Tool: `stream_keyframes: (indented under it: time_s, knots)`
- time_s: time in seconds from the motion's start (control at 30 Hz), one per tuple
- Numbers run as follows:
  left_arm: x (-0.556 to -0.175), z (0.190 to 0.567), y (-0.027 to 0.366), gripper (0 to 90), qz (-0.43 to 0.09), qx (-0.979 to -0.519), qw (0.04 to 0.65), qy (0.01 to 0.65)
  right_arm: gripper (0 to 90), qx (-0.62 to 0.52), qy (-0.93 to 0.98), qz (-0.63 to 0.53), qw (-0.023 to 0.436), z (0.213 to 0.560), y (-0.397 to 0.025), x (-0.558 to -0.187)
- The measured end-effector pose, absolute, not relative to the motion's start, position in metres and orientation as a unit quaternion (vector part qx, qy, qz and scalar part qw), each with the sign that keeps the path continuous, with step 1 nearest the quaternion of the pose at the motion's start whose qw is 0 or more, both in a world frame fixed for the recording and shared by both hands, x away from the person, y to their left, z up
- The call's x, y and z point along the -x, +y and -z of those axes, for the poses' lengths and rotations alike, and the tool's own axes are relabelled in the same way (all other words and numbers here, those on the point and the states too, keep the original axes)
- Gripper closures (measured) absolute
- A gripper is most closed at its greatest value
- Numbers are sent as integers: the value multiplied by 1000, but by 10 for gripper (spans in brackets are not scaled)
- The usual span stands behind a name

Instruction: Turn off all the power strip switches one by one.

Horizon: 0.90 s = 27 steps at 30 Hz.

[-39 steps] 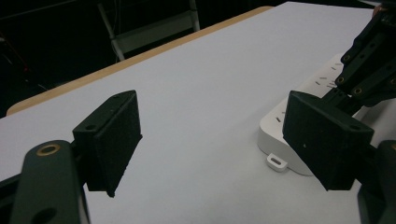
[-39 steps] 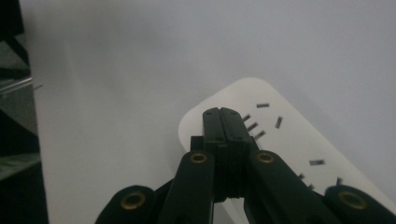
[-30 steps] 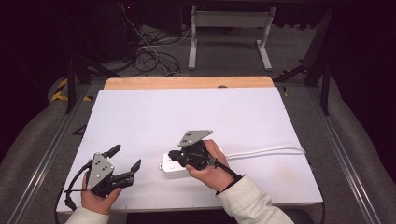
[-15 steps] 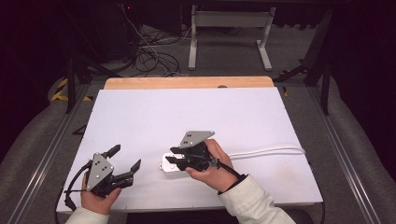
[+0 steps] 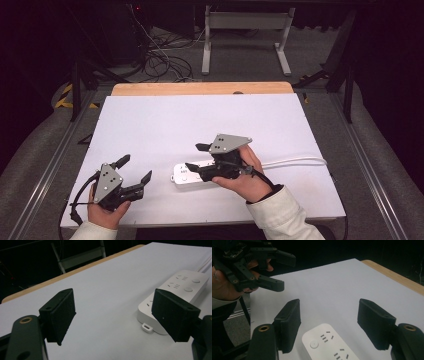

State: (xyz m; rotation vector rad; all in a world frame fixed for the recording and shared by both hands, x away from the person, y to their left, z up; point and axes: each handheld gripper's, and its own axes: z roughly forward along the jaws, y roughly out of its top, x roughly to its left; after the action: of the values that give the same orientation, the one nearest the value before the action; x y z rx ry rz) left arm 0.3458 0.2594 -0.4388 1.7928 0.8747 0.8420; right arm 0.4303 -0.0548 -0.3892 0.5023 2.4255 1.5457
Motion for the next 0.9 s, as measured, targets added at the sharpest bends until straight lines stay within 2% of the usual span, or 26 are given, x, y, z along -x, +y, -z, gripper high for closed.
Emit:
stream_keyframes:
  time_s: [0.1, 0.4, 0.9]
  knots:
    - [-346, 439, 260, 197, -342, -731, 470, 356, 339, -175, 823, -527, 118, 386, -67, -432]
    - [-347, 439, 260, 193, -340, -732, 471, 357, 214, -195, 805, -537, 156, 385, -108, -434]
    - [-346, 439, 261, 172, -329, -736, 477, 350, 192, -250, 794, -517, 198, 418, -181, -438]
